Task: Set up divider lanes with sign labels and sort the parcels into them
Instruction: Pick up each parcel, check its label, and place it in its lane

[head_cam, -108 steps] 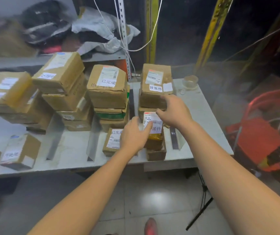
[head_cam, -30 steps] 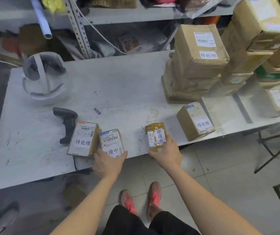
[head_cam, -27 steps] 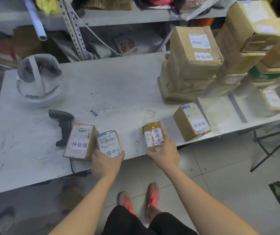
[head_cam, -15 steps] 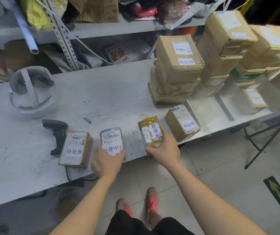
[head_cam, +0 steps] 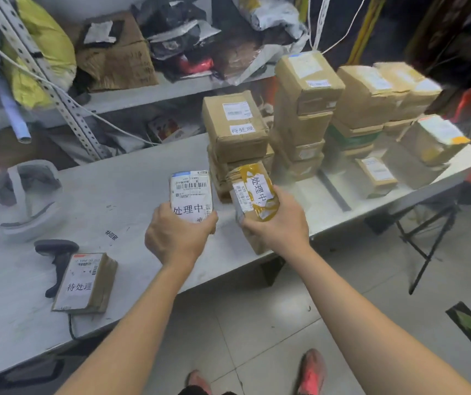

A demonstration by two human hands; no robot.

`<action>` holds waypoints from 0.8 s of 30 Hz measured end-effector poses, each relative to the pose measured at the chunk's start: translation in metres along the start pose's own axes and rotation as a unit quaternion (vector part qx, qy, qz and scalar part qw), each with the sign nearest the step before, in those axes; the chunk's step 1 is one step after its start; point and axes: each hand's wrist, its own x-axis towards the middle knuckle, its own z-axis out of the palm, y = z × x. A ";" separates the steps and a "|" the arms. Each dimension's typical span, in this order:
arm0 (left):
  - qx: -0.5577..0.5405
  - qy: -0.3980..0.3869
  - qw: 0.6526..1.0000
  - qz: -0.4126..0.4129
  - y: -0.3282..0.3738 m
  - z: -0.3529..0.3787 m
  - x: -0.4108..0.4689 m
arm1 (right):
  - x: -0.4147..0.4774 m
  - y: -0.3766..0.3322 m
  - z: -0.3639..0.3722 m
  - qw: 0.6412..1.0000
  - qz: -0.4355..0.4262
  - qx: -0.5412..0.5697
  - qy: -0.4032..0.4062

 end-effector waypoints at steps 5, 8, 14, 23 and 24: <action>-0.012 0.015 0.999 0.029 0.100 0.039 -0.041 | 0.047 0.055 -0.084 1.000 -0.015 0.008 0.011; -0.013 0.016 0.999 0.033 0.157 0.068 -0.069 | 0.079 0.094 -0.129 1.000 -0.009 0.003 0.012; -0.024 -0.001 1.000 0.018 0.238 0.118 -0.105 | 0.127 0.158 -0.163 0.999 0.023 -0.025 -0.037; 0.011 -0.035 0.999 -0.019 0.265 0.188 -0.107 | 0.163 0.204 -0.132 0.985 0.087 -0.046 -0.141; 0.012 -0.038 0.999 -0.022 0.264 0.195 -0.105 | 0.164 0.208 -0.126 0.983 0.092 -0.057 -0.149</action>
